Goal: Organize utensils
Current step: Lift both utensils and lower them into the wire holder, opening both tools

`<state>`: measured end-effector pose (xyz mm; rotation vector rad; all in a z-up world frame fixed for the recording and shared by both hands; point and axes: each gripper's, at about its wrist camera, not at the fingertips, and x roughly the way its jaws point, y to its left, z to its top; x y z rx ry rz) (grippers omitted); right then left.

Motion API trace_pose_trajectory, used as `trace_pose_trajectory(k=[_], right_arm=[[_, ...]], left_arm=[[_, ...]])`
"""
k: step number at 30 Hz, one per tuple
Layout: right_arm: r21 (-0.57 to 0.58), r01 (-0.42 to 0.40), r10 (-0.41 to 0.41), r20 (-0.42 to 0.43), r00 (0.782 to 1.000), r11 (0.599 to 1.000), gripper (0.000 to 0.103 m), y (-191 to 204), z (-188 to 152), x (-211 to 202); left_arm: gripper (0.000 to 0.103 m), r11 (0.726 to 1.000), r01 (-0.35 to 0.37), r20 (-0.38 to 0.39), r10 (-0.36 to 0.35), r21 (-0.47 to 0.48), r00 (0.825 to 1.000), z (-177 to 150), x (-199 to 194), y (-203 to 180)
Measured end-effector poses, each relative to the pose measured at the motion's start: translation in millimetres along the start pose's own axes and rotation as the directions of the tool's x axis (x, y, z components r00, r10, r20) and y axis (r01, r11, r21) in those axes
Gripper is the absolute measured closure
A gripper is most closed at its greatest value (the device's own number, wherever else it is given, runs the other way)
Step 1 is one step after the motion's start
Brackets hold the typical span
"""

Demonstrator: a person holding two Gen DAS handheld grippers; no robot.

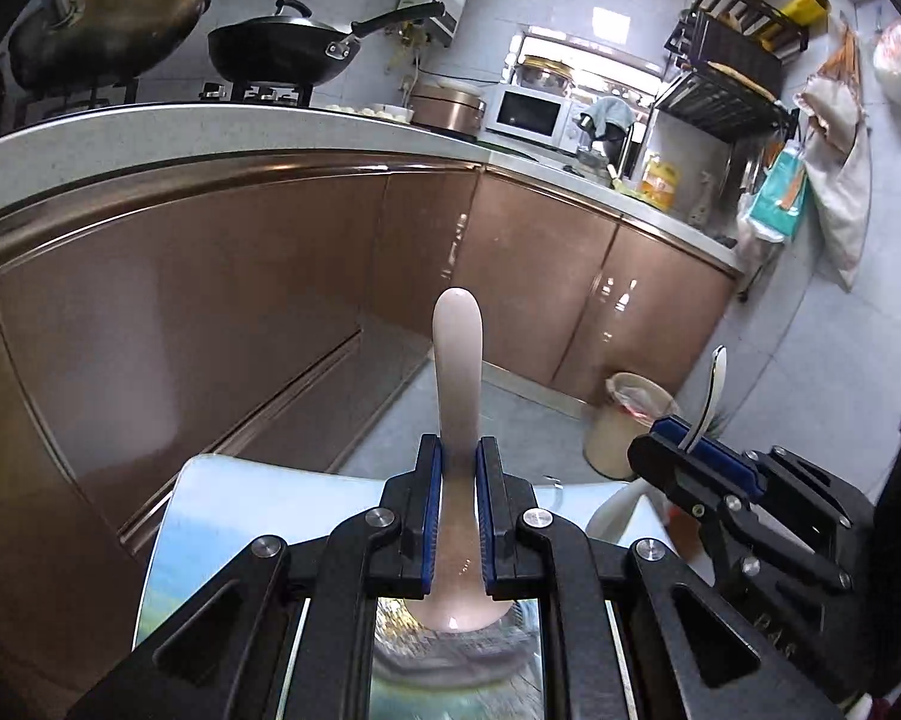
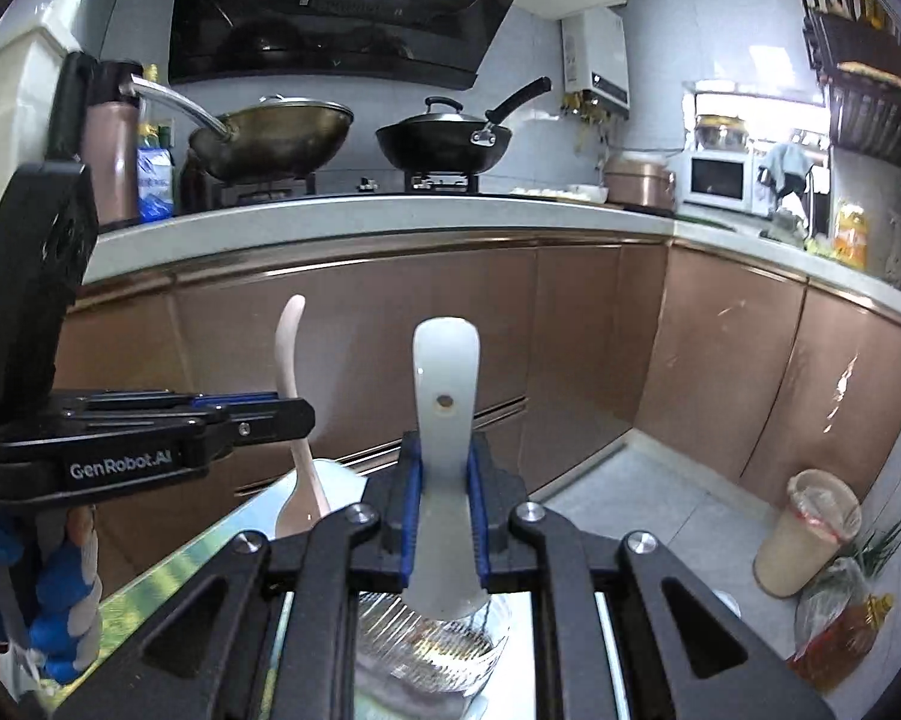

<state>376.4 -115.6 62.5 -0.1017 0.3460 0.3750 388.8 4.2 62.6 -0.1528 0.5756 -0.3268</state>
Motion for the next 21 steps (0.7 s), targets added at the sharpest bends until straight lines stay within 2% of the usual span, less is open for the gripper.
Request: trace_pose_trajectory(k=[7, 17, 19, 21], right_arm=[[-0.052, -0.007, 0.004, -0.054, 0.999, 0.999, 0.09, 7.9, -41.5, 31.4], [-0.054, -0.023, 0.017, -0.12, 0.993, 0.998, 0.089, 9.9, -64.0, 51.4], [-0.05, -0.03, 0.023, -0.135, 0.991, 0.998, 0.086, 10.4, -66.4, 52.2], [-0.045, -0.035, 0.029, -0.143, 0.989, 0.998, 0.086, 9.0, -67.5, 52.7]], left_arm=[[0.092, 0.999, 0.008, -0.023, -0.007, 0.051, 1.0, -36.5, 32.4, 0.9], [0.092, 0.991, -0.05, -0.084, 0.061, 0.122, 0.995, -48.4, 55.9, 1.4], [0.086, 0.992, -0.049, -0.09, 0.059, 0.114, 0.994, -50.0, 55.6, 4.2], [0.068, 0.993, -0.049, -0.087, 0.059, 0.105, 0.994, -50.4, 52.7, 6.3]])
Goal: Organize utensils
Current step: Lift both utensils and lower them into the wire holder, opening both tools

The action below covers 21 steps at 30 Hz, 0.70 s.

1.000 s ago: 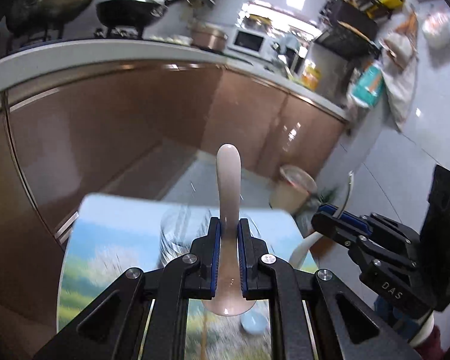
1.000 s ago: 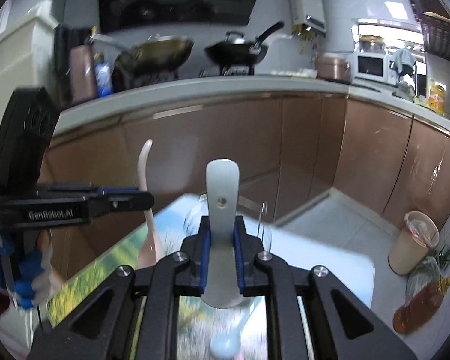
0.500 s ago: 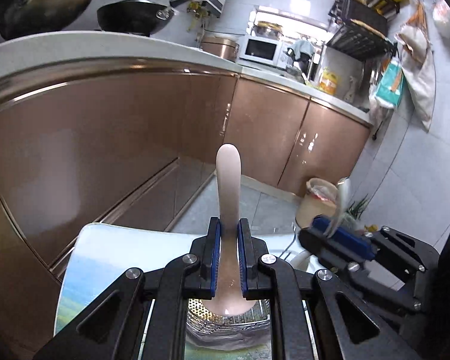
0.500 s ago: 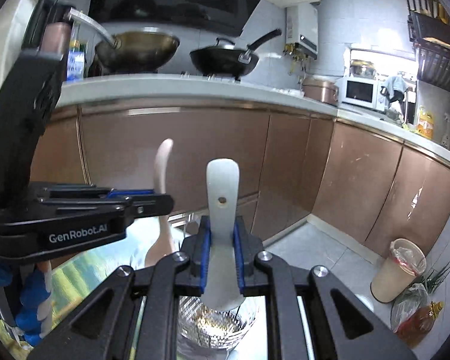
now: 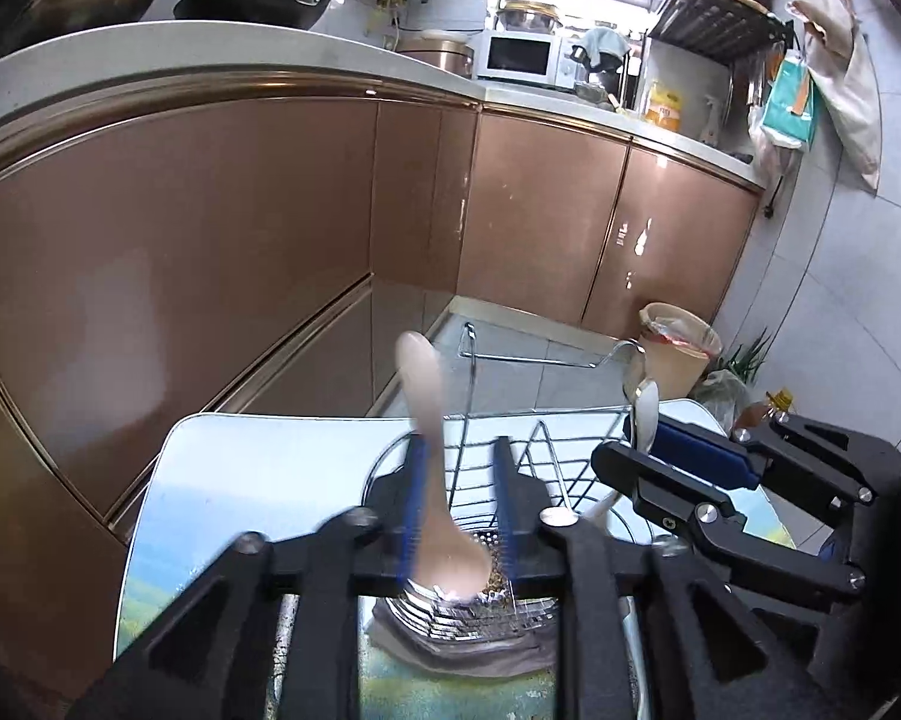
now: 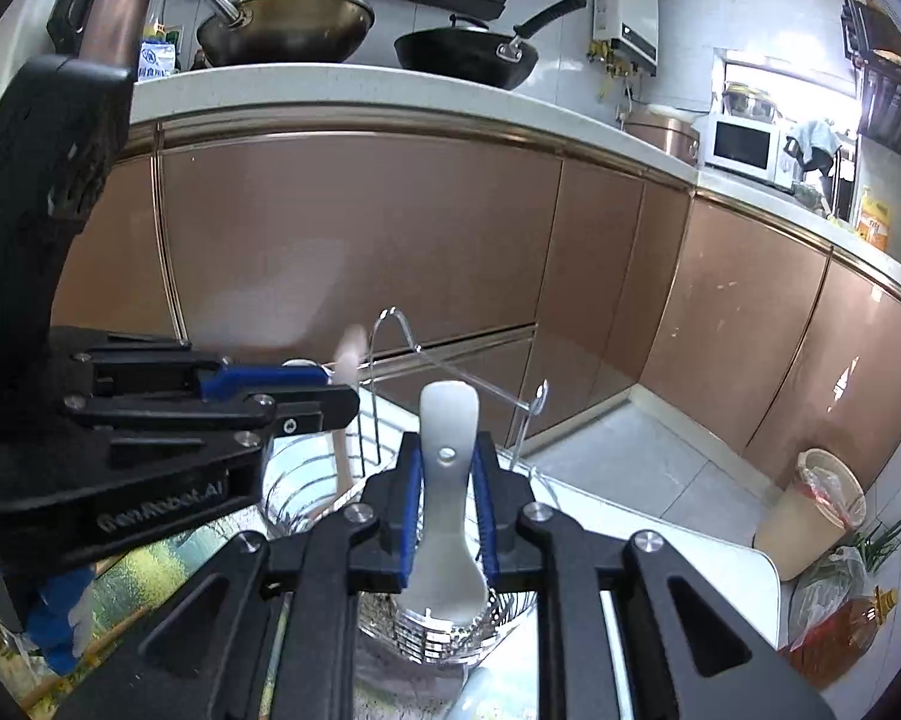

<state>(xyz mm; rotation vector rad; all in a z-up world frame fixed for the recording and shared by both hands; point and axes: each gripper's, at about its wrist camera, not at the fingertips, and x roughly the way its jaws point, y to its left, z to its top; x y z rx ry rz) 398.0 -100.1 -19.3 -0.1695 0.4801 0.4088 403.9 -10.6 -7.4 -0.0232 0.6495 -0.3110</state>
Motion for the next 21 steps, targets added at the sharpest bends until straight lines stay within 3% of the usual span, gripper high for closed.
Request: trace_pose_trajectory(k=[2, 14, 21], right_arm=[[0.01, -0.005, 0.005, -0.007, 1.0, 1.0, 0.086, -0.7, -1.4, -0.8], [0.057, -0.004, 0.005, -0.016, 1.0, 0.998, 0.086, -6.3, -3.0, -23.1], [0.1, -0.001, -0.002, 0.03, 1.0, 0.995, 0.086, -15.6, 0.5, -69.0]], left_arm=[[0.06, 1.0, -0.007, 0.007, 0.007, -0.01, 1.0, -0.4, -4.1, 2.8], [0.056, 1.0, 0.003, -0.003, -0.003, -0.027, 1.0, -6.9, -26.6, 5.6], [0.047, 0.998, -0.011, 0.019, 0.012, -0.055, 1.0, -14.5, -66.9, 10.7]])
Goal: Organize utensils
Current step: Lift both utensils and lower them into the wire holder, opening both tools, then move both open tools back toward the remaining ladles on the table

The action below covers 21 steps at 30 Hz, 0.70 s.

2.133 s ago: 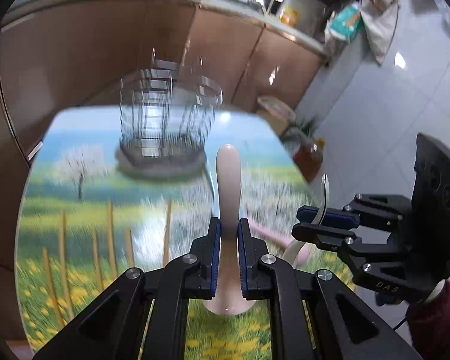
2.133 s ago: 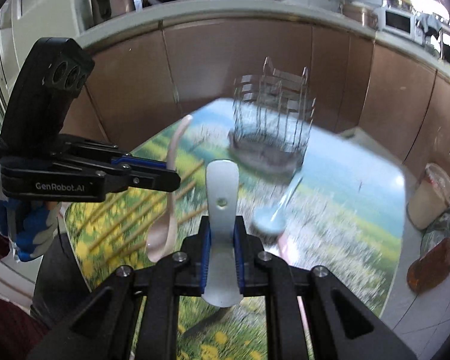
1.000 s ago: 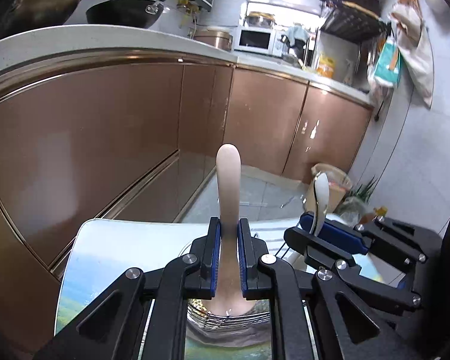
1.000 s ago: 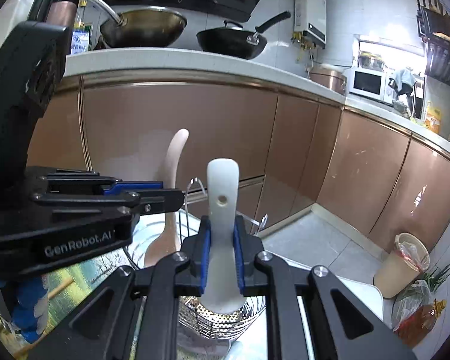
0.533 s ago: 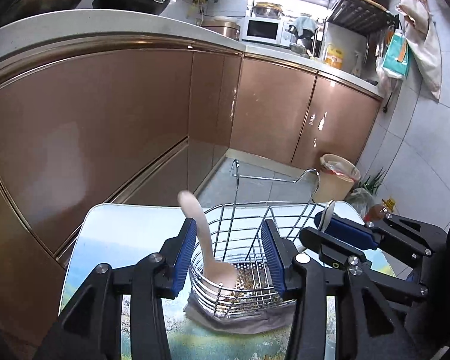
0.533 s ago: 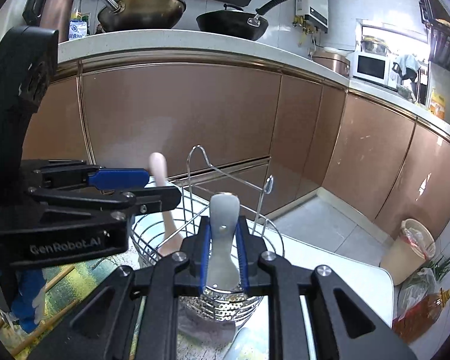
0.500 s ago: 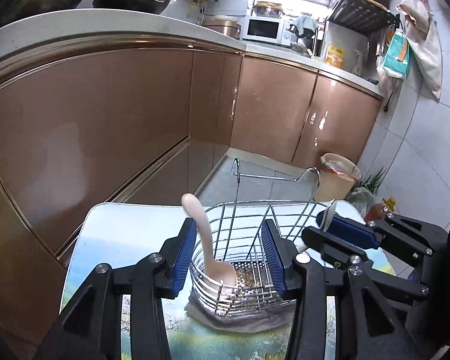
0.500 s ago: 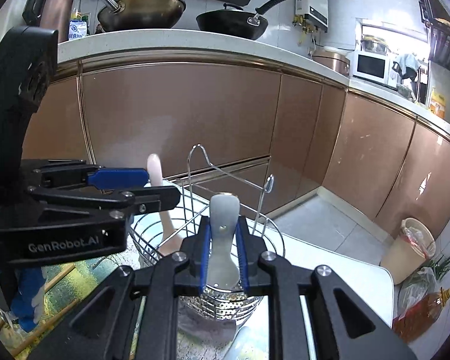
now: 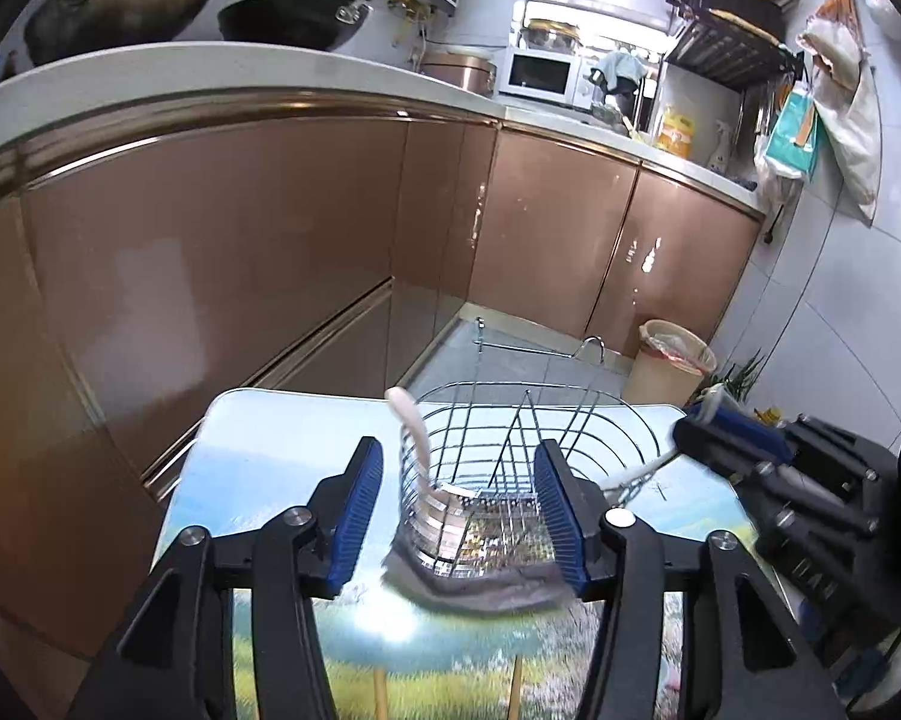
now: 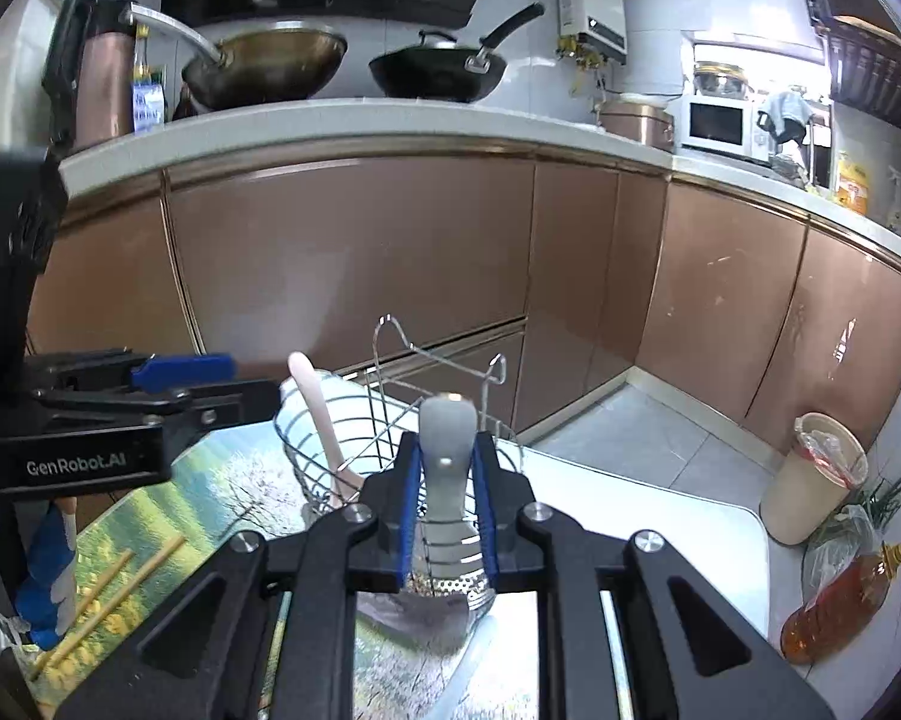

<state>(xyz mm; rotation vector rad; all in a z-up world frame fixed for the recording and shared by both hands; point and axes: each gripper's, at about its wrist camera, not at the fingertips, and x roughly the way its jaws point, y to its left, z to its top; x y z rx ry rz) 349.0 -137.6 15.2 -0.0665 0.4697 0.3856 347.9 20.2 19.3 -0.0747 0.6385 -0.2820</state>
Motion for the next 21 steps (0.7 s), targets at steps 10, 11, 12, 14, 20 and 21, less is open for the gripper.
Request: trace_pose_trajectory(k=[10, 11, 12, 14, 20, 21], right_arm=[[0.038, 0.025, -0.026, 0.026, 0.999, 0.999, 0.085, -5.4, -5.2, -88.0], [0.035, 0.033, -0.034, 0.028, 0.999, 0.999, 0.085, -4.1, -7.0, -99.3], [0.034, 0.036, -0.037, 0.033, 0.999, 0.999, 0.085, -3.8, -8.2, -107.3], [0.038, 0.04, -0.041, 0.038, 0.998, 0.999, 0.085, -2.7, -12.0, -121.8], [0.049, 0.042, -0.044, 0.051, 0.998, 0.998, 0.085, 3.3, -28.9, -166.2], [0.051, 0.043, -0.045, 0.048, 0.998, 0.998, 0.085, 4.3, -31.8, -170.7]], left_arm=[[0.034, 0.998, -0.044, 0.031, 0.046, -0.037, 0.998, -24.4, -78.7, 15.8], [0.034, 0.998, -0.044, 0.031, 0.045, -0.037, 0.999, -27.1, -83.8, 14.7], [0.034, 0.998, -0.045, 0.032, 0.046, -0.038, 0.998, -29.2, -88.4, 13.9], [0.034, 0.998, -0.047, 0.035, 0.048, -0.038, 0.998, -35.8, -101.1, 13.0], [0.034, 0.997, -0.075, 0.062, 0.077, -0.037, 0.995, -51.6, -145.9, 9.8], [0.034, 0.996, -0.081, 0.066, 0.083, -0.039, 0.994, -54.4, -153.4, 9.5]])
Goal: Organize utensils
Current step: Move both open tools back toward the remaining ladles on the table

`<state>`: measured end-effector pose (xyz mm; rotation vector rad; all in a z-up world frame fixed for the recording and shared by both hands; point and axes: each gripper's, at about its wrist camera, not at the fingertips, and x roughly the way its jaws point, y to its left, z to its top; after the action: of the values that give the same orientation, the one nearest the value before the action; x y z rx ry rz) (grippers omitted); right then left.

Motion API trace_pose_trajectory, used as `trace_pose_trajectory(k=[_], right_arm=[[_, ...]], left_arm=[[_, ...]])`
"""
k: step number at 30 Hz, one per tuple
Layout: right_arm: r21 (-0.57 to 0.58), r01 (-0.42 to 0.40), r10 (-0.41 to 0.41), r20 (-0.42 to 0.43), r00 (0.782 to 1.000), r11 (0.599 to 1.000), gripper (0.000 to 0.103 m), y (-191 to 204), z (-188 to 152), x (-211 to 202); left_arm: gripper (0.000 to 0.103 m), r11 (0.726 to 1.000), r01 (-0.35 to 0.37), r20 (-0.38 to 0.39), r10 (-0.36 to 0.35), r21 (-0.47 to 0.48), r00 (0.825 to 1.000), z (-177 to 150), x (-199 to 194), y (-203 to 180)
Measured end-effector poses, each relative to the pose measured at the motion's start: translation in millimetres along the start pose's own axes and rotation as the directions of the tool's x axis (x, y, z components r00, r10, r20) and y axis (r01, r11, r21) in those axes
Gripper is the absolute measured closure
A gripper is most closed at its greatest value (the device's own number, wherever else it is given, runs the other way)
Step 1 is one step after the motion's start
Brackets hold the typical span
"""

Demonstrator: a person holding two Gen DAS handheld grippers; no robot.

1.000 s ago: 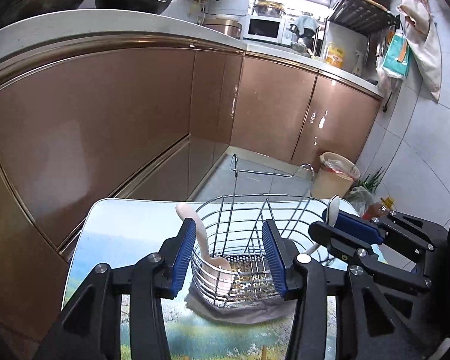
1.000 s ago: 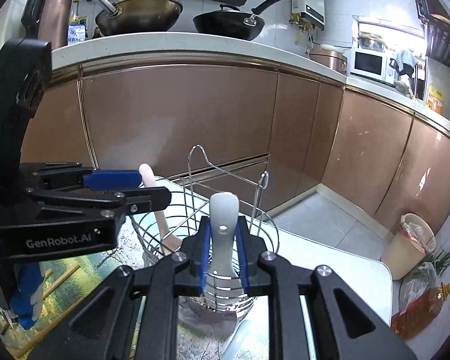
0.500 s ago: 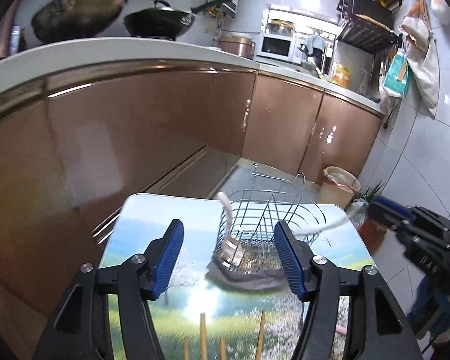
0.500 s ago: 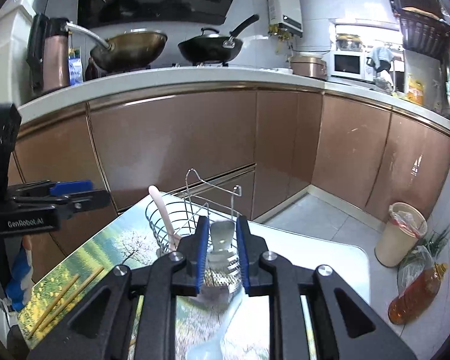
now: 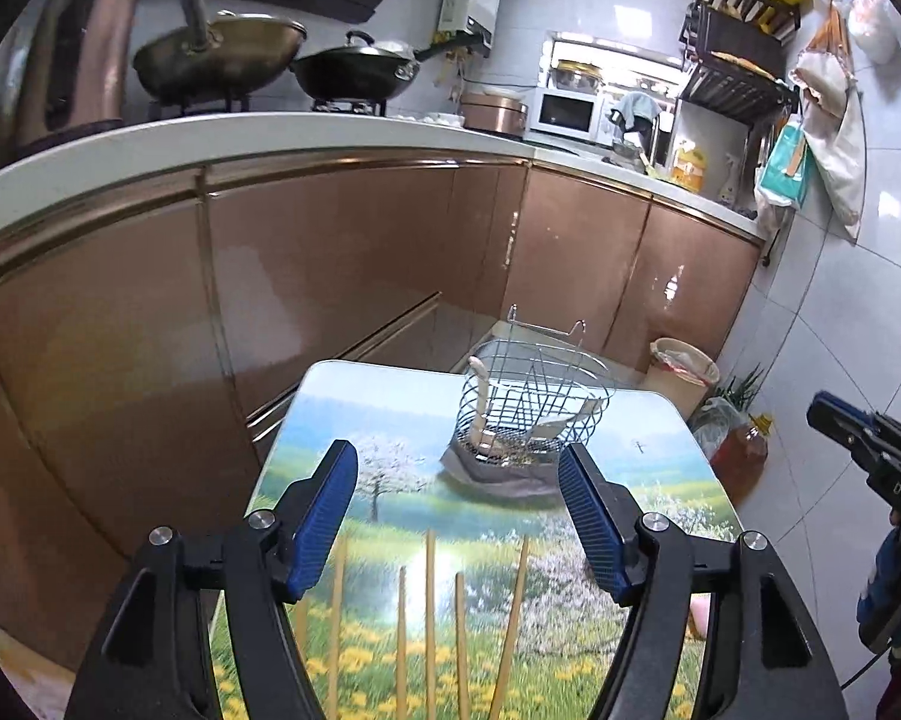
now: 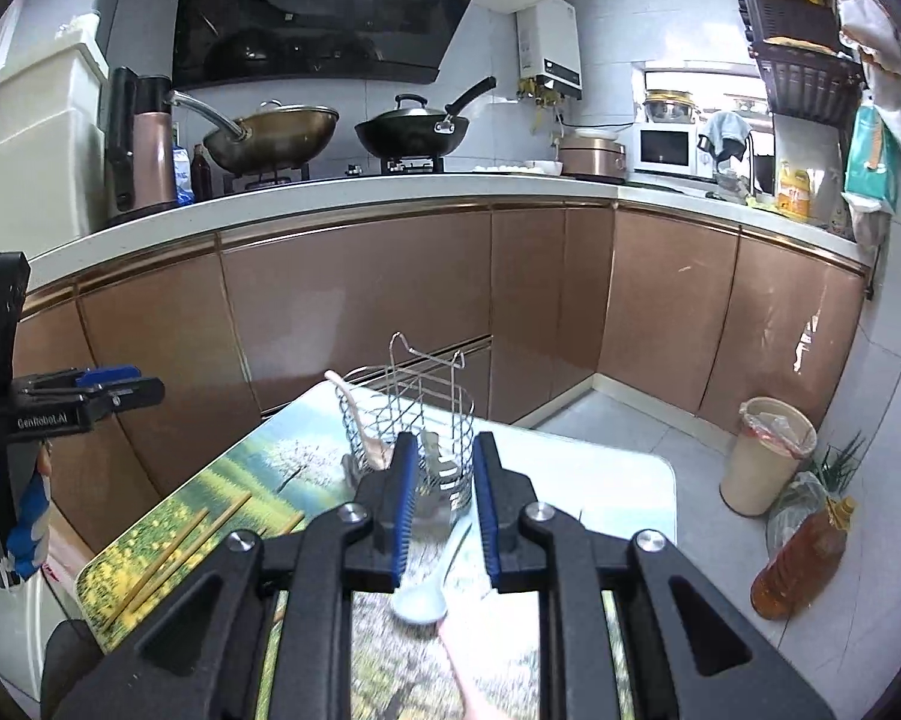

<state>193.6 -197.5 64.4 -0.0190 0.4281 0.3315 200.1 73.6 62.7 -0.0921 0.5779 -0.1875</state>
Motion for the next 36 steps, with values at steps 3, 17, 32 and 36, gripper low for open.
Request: trace_pose_trajectory(k=[3, 17, 32, 36], right_arm=[[0.009, 0.001, -0.001, -0.006, 1.0, 1.0, 0.085, 0.9, -11.3, -16.4], [0.009, -0.007, 0.007, -0.003, 1.0, 1.0, 0.085, -3.8, -34.4, -82.1], [0.074, 0.002, 0.004, -0.075, 0.997, 0.997, 0.085, -17.7, -68.0, -70.4], [0.065, -0.006, 0.013, -0.117, 0.993, 0.998, 0.085, -15.7, -75.5, -52.4]], left_arm=[[0.034, 1.0, -0.006, 0.003, 0.006, -0.011, 1.0, -5.8, -18.5, 1.9], [0.034, 0.999, 0.007, 0.014, -0.008, 0.036, 1.0, -25.7, -69.6, -11.1], [0.037, 1.0, 0.006, -0.044, -0.006, 0.003, 0.999, -56.5, -59.4, 5.1], [0.037, 1.0, 0.015, -0.077, -0.015, 0.001, 0.997, -64.1, -45.7, 4.7]])
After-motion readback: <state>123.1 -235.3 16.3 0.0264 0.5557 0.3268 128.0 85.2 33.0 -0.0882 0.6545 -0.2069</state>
